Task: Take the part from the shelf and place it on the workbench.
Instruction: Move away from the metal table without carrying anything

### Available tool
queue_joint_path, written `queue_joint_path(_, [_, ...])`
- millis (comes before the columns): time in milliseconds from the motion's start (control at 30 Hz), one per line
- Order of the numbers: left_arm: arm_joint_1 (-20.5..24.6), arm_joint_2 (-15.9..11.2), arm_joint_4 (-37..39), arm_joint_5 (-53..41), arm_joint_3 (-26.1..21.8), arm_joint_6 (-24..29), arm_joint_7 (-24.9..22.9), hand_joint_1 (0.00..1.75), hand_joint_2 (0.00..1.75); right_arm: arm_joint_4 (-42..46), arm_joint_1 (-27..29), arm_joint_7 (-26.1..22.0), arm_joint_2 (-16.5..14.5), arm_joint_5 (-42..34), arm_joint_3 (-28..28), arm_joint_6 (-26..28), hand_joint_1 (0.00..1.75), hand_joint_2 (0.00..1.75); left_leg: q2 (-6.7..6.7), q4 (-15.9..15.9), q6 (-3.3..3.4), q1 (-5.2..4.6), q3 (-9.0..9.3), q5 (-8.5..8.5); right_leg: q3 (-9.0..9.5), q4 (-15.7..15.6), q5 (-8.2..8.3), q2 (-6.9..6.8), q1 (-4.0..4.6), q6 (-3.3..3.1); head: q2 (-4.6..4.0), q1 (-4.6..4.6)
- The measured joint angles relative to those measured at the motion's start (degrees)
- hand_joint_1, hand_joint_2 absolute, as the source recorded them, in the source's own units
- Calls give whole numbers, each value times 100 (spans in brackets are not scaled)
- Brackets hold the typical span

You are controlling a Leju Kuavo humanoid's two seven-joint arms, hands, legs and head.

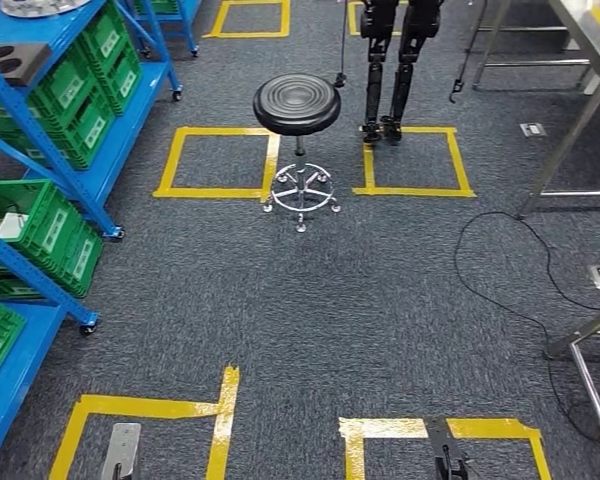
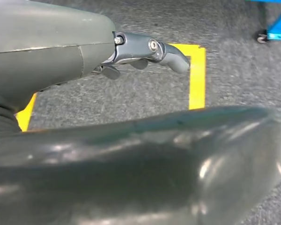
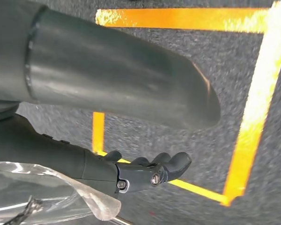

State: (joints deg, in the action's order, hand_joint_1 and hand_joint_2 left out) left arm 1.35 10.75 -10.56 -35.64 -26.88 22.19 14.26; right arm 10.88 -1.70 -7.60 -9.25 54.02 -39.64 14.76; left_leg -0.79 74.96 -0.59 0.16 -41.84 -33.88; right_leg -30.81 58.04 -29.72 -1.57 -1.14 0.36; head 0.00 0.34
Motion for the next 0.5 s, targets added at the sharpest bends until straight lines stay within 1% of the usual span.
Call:
queue_joint_path(33, [-11,2,0,-17,0,1,-2,0,0,0,0,-12,0,12,20,2,0,0,11,24,-9,11,-12,58,13,0,-15,-79,1,4,0,-1])
queue_joint_path(67, [-22,3,0,-33,0,4,-7,0,0,0,-1,-27,0,27,41,5,0,0,40,-187,-8,18,92,220,36,1,-32,-154,1,12,0,-1])
queue_joint_path(100, [-28,3,0,-47,0,9,-11,0,0,0,-2,-43,-1,50,64,13,0,0,111,-567,5,18,285,439,67,0,-55,-225,1,26,0,-2])
queue_joint_path(133, [-28,3,0,-54,0,14,-14,0,0,-1,-1,-57,-2,73,86,21,0,0,253,-958,26,-9,491,594,94,-1,-81,-288,6,48,0,-1])
queue_joint_path(167, [-23,3,0,-60,0,21,-16,0,0,-1,1,-68,-3,90,104,31,0,0,384,-1285,59,-42,652,687,118,2,-108,-345,17,80,0,-3])
queue_joint_path(200, [-20,3,0,-67,0,27,-16,0,0,-2,1,-75,-5,101,120,39,0,0,484,-1473,89,-80,739,710,134,3,-129,-405,29,111,0,2])
queue_joint_path(233, [-23,1,0,-72,0,32,-17,0,0,-2,-1,-79,-9,103,130,43,0,0,523,-1532,119,-116,758,676,146,-2,-144,-466,39,143,0,4])
queue_joint_path(267, [-34,-3,0,-77,-1,38,-17,0,0,-2,-7,-81,-13,104,139,47,0,0,470,-1565,152,-129,753,672,171,-12,-156,-535,44,175,0,3])
queue_joint_path(300, [-52,-4,0,-79,-1,43,-18,0,0,-2,-13,-83,-18,104,147,49,0,0,404,-1590,184,-119,766,680,185,-22,-181,-565,33,205,0,9])
queue_joint_path(333, [-65,-6,0,-81,-2,50,-17,0,0,-2,-19,-89,-22,105,155,53,0,0,334,-1623,225,-104,791,688,184,16,-236,-485,23,231,0,15])
queue_joint_path(367, [-66,-5,0,-83,-4,57,-17,0,0,-2,-23,-95,-24,106,163,59,0,0,264,-1658,264,-85,816,702,130,157,-335,-340,14,250,0,29])
queue_joint_path(400, [-59,-3,0,-85,-5,63,-17,0,0,-2,-21,-100,-24,104,170,63,0,0,194,-1681,296,-67,838,712,1,423,-478,-152,5,259,0,48])
queue_joint_path(433, [-48,-2,0,-86,-6,69,-17,0,0,-2,-14,-102,-24,99,174,63,0,0,120,-1684,317,-68,842,711,-188,803,-642,19,5,260,0,62])
queue_joint_path(467, [-42,-1,0,-86,-7,72,-23,0,0,-3,-2,-98,-24,78,177,57,0,0,37,-1682,329,-70,842,709,-417,1207,-778,102,6,261,0,69])
queue_joint_path(500, [-45,-1,0,-84,-8,76,-30,0,0,-3,14,-95,-24,45,175,47,0,0,-52,-1680,334,-74,846,706,-611,1502,-832,136,6,262,0,69])
